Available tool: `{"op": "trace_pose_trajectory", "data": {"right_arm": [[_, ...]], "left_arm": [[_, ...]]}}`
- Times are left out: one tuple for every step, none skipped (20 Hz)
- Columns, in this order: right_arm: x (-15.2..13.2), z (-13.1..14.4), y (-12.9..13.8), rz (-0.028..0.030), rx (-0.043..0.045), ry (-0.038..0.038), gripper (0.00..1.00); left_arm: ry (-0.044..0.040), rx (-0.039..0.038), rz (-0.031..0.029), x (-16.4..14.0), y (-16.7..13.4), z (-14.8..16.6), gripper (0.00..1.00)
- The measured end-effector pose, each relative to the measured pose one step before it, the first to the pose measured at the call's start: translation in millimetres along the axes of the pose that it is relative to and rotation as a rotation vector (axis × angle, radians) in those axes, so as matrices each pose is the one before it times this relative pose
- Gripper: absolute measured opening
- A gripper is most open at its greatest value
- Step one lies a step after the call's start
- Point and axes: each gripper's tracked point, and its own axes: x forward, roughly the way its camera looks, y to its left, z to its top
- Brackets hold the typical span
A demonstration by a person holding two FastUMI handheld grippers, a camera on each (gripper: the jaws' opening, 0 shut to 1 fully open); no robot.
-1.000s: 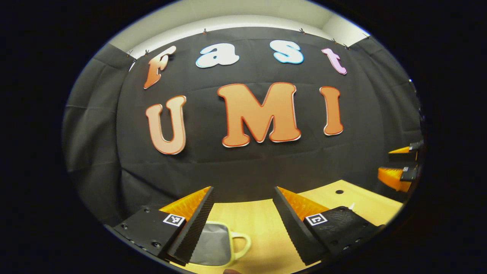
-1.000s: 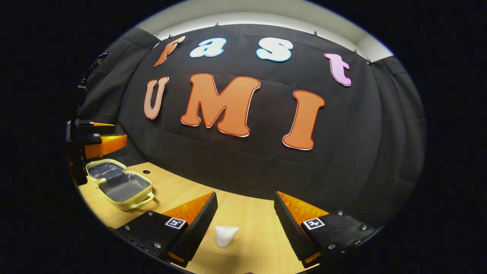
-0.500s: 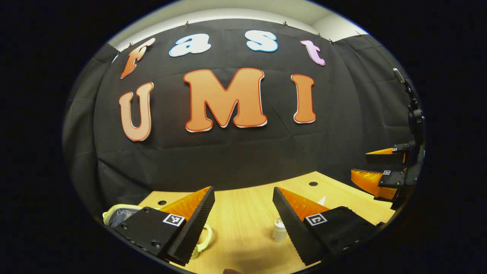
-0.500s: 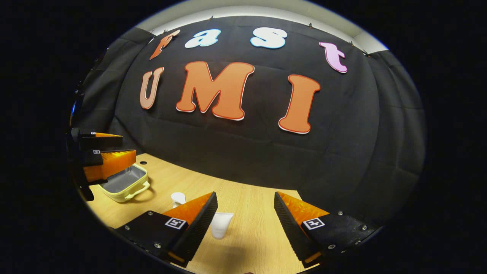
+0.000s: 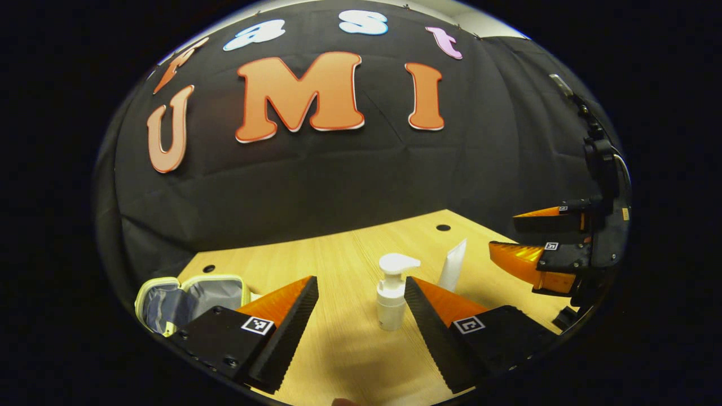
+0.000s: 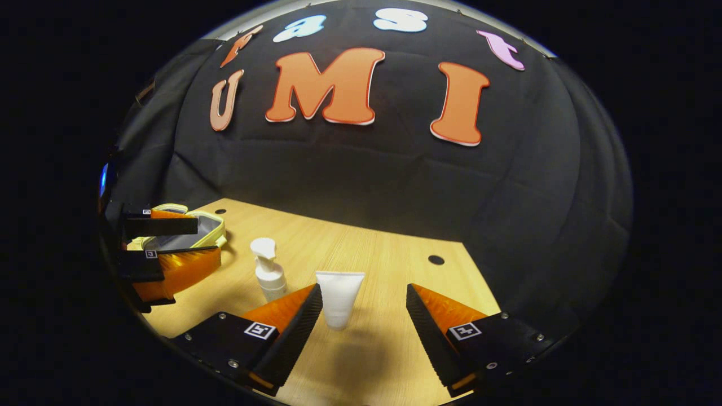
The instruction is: First open the suitcase, pack the skin care products into it, and then close the suitcase.
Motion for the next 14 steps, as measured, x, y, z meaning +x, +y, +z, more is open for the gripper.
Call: {"op": "trace_pose_trajectory", "data": {"right_arm": [[6.36, -11.43, 0.72, 0.00474, 0.01277, 0.0293, 0.96], [5.61, -9.03, 0.6, 0.0054, 0.00887, 0.025, 0.96], [4.29, -5.19, 1.14, 0.00424, 0.00268, 0.00872, 0.96], [3.68, -4.88, 0.85, 0.0017, -0.00577, 0.01426, 0.96], [4.54, -7.37, 1.96, 0.00671, -0.00881, 0.01859, 0.96], [4.32, -6.72, 0.25, 0.00149, -0.0081, 0.01558, 0.96], [3.46, -3.38, 0.15, 0.00466, -0.00378, 0.01273, 0.96], [2.73, -3.34, -0.31, -0.00101, -0.00251, 0.00944, 0.96], [3.45, -0.96, -0.84, 0.00073, -0.00203, 0.00672, 0.96], [3.29, -1.51, -0.06, 0.00174, -0.00182, 0.00664, 0.96], [2.52, -1.93, -1.18, -0.00004, -0.00209, 0.00443, 0.96], [3.42, -1.92, -0.21, 0.00169, -0.00118, 0.00843, 0.96], [2.9, -4.05, 0.23, 0.00471, -0.00061, 0.01141, 0.96], [3.21, -2.7, 0.22, 0.00021, -0.0012, 0.00962, 0.96]], "left_arm": [[0.01956, 0.00018, -0.01642, 6.83, -4.28, -8.09, 1.0], [0.01296, 0.00304, -0.00476, 7.59, -5.28, -9.15, 0.99], [0.01995, -0.00266, -0.00904, 7.73, -3.35, -7.58, 0.99], [0.02069, -0.0052, -0.00729, 5.55, -3.44, -10.01, 0.99], [0.01634, -0.01196, -0.00909, 7.72, -2.49, -6.31, 1.0], [0.0173, -0.01123, -0.00817, 8.03, -0.97, -5.87, 1.0], [0.01237, -0.01065, -0.00743, 6.45, -0.98, -3.13, 1.0], [0.0122, -0.01178, -0.00398, 9.95, 0.17, -3.95, 1.0], [0.01478, -0.00803, -0.00644, 9.17, -1.11, -3.91, 1.0], [0.01625, -0.00535, -0.00341, 9.51, -0.96, -4.61, 1.0], [0.01654, -0.00327, -0.00846, 7.68, -1.91, -3.64, 1.0], [0.00429, 0.00339, -0.00652, 6.27, -1.84, -0.63, 1.0], [0.00711, 0.00228, -0.00701, 6.31, -0.75, 0.1, 1.0], [0.00749, 0.0, -0.00861, 5.83, -1.39, -0.84, 1.0]]}}
